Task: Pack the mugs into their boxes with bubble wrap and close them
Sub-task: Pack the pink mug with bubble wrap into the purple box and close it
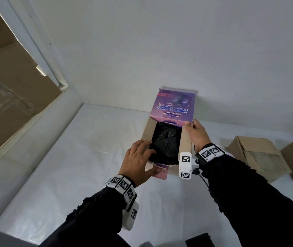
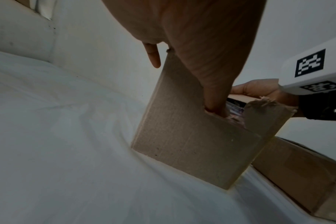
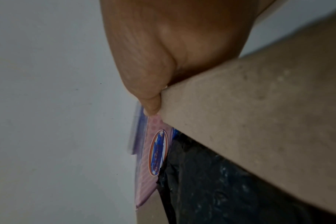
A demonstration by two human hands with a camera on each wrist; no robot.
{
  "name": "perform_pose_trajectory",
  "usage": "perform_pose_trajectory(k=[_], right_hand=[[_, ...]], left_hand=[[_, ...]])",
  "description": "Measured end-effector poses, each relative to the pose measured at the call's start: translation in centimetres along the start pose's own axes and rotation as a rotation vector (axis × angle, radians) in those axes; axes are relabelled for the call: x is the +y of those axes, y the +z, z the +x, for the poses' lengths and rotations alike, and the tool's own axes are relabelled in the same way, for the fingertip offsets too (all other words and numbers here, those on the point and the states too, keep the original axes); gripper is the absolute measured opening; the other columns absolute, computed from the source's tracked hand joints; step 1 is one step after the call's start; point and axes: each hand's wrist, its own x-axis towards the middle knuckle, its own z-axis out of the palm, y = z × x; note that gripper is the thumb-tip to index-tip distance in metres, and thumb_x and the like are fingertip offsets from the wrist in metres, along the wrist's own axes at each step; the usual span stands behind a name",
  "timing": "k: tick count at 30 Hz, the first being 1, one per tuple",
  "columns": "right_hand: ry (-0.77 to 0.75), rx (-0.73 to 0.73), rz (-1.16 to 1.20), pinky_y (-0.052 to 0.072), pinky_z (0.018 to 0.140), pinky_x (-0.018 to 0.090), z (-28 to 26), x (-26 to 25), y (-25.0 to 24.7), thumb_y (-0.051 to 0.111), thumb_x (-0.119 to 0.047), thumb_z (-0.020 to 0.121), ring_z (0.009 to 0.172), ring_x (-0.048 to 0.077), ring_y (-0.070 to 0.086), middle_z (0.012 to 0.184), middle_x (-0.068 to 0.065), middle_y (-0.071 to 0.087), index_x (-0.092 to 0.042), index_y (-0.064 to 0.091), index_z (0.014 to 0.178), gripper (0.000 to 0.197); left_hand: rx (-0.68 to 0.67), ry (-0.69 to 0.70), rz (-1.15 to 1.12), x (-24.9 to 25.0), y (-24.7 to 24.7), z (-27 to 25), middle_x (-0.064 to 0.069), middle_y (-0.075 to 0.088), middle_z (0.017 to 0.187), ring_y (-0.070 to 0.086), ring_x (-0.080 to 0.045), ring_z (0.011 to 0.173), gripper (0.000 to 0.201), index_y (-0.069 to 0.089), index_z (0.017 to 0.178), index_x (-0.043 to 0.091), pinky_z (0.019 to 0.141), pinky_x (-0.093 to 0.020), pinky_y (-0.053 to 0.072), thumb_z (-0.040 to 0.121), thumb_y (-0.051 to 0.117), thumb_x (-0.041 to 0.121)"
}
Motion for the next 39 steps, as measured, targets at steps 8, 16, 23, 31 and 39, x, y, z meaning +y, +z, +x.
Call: perform_pose_trajectory(k=[8, 16, 23, 31, 39], right_hand=[[-0.13, 0.277, -0.172, 0.044, 0.076, 0.027, -0.7, -0.3, -1.4, 0.059, -0.021, 0.094, 0.087, 0.025, 0.065, 0.101, 0.006, 0.072, -0.015, 0.072, 0.099, 0.015], [-0.223, 0.068, 0.026, 0.049, 0.084, 0.03, -7.6, -0.1, -2.1, 0.041, -0.007, 0.087, 0.102, 0.017, 0.059, 0.114, 0.001, 0.066, -0.02, 0.072, 0.104, 0.037], [-0.324, 0.068, 0.119, 0.041, 0.066, 0.014, -12.4, 1.0, -2.3, 0.043, -0.034, 0.084, 0.075, 0.01, 0.058, 0.085, 0.005, 0.065, -0.02, 0.067, 0.112, 0.04], [-0.486, 0.178, -0.166, 0.046, 0.067, 0.016, -14.2, 3.0, -2.3, 0.071, -0.015, 0.087, 0.072, 0.006, 0.061, 0.08, -0.008, 0.068, -0.021, 0.068, 0.094, 0.01], [-0.56, 0.149, -0.253, 0.051, 0.077, 0.015, -14.4, 2.7, -2.8, 0.069, -0.006, 0.088, 0.082, 0.003, 0.067, 0.09, -0.01, 0.071, -0.013, 0.071, 0.097, 0.012]], left_hand=[[-0.022, -0.015, -0.081, 0.3, -0.2, 0.4, 0.005, 0.047, 0.137, 0.03, -0.018, 0.132, 0.054, 0.057, 0.117, 0.027, 0.093, -0.036, 0.041, 0.068, 0.069, 0.048], [0.067, -0.005, -0.15, -0.1, -1.1, 0.2, 0.007, 0.059, 0.117, 0.05, -0.02, 0.107, 0.056, 0.056, 0.118, 0.026, 0.081, -0.033, 0.039, 0.068, 0.074, 0.041], [0.268, -0.103, -0.389, 0.0, -1.7, -0.7, 0.016, 0.065, 0.088, 0.058, -0.012, 0.088, 0.028, 0.06, 0.09, 0.026, 0.078, -0.037, 0.047, 0.079, 0.063, 0.052], [0.276, -0.294, -0.591, -0.7, -2.5, -0.3, 0.015, 0.066, 0.089, 0.063, 0.0, 0.079, 0.03, 0.051, 0.112, 0.034, 0.072, -0.023, 0.049, 0.088, 0.066, 0.023], [0.304, -0.26, -0.512, -1.1, -2.3, 0.4, 0.012, 0.068, 0.09, 0.062, -0.004, 0.073, 0.018, 0.07, 0.097, 0.026, 0.072, -0.029, 0.053, 0.085, 0.067, 0.012]])
